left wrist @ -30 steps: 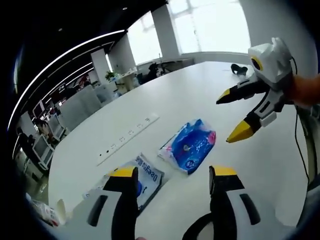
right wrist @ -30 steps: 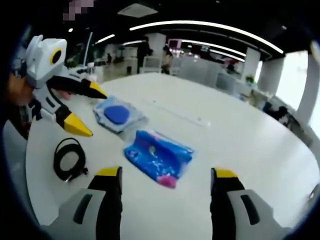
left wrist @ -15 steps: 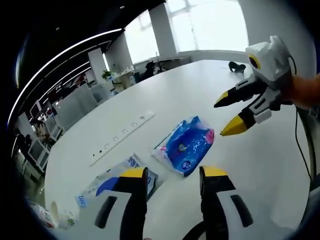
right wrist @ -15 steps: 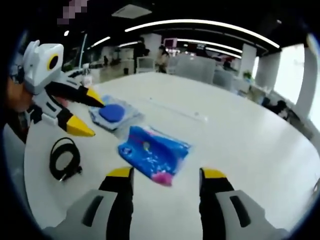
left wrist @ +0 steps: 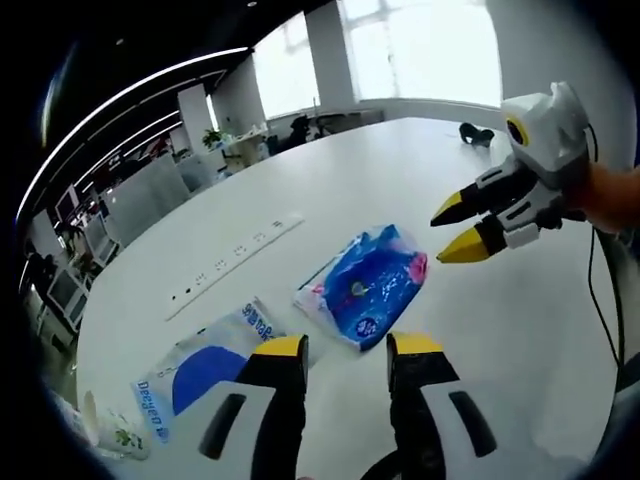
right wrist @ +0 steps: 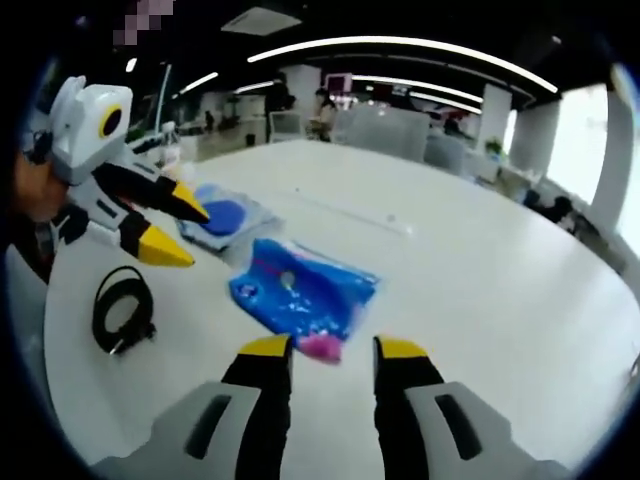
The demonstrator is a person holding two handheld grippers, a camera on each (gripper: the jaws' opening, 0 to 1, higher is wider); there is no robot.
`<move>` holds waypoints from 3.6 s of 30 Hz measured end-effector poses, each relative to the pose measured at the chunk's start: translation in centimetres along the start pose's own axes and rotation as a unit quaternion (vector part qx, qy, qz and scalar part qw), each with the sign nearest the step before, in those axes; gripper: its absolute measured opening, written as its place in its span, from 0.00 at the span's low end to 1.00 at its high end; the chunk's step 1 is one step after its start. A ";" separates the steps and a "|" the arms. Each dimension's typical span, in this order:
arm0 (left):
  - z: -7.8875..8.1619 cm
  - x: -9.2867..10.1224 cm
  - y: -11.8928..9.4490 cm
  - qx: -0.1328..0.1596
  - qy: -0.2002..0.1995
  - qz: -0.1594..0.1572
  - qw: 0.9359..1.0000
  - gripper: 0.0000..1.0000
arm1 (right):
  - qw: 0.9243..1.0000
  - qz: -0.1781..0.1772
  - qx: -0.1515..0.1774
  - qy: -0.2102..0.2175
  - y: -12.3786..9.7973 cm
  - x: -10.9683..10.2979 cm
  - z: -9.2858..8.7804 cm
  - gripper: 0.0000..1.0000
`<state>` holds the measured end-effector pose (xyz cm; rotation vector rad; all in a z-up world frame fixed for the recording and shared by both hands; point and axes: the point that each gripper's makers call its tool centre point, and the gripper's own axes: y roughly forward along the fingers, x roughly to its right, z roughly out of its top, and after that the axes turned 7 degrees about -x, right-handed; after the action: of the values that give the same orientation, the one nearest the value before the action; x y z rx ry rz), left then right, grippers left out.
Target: Arrange the tabletop items into an orderly group along one side of the table until the central work area is clear of visible clutter.
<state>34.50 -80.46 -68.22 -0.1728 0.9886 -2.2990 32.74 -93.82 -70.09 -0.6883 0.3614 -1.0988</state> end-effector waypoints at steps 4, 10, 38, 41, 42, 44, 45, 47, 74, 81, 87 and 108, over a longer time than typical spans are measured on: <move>0.0 0.2 0.5 -0.004 0.001 -0.003 1.000 0.29 | 1.000 0.001 0.002 0.008 0.2 0.3 0.1 0.22; -0.4 0.3 1.5 -0.012 -0.006 -0.005 1.000 0.27 | 1.000 0.006 0.000 0.020 0.8 0.6 -0.2 0.18; -1.8 0.4 4.8 -0.034 -0.057 -0.006 0.998 0.08 | 0.998 0.011 -0.011 0.061 3.1 0.7 -1.4 0.04; -1.8 0.2 4.8 -0.029 -0.062 0.000 0.998 0.05 | 0.998 0.006 -0.008 0.059 3.0 0.8 -1.4 0.02; -1.7 0.2 4.8 -0.028 -0.056 0.002 0.998 0.04 | 0.998 0.006 -0.007 0.058 3.0 0.8 -1.4 0.01; -1.6 0.4 4.8 -0.025 -0.045 0.003 0.999 0.03 | 0.999 0.002 -0.007 0.053 2.9 0.9 -1.5 0.00; -1.5 0.4 4.8 -0.024 -0.041 0.003 0.999 0.01 | 0.999 -0.001 -0.007 0.049 2.8 1.0 -1.5 0.00; -1.4 0.6 4.9 -0.021 -0.034 0.002 0.999 0.01 | 0.999 -0.003 -0.006 0.049 2.6 1.0 -1.6 0.00; -0.1 0.5 4.1 0.001 -0.013 0.009 1.000 0.00 | 0.999 -0.015 0.015 0.033 1.5 1.1 -0.6 0.00; 0.8 -0.3 3.6 0.012 -0.011 0.017 1.000 0.00 | 0.999 -0.017 0.025 0.021 1.3 1.3 0.6 0.00; 1.4 -0.8 3.4 0.019 -0.008 0.025 0.999 0.00 | 0.999 -0.016 0.029 0.014 1.5 1.5 1.4 0.00; 2.4 -2.6 4.1 0.028 -0.028 0.041 0.998 0.00 | 0.999 -0.013 0.026 -0.016 3.5 2.4 3.0 0.00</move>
<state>39.42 -82.51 -69.05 -0.1705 0.8864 -2.2328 37.88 -94.04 -70.07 -0.6656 0.2968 -1.1170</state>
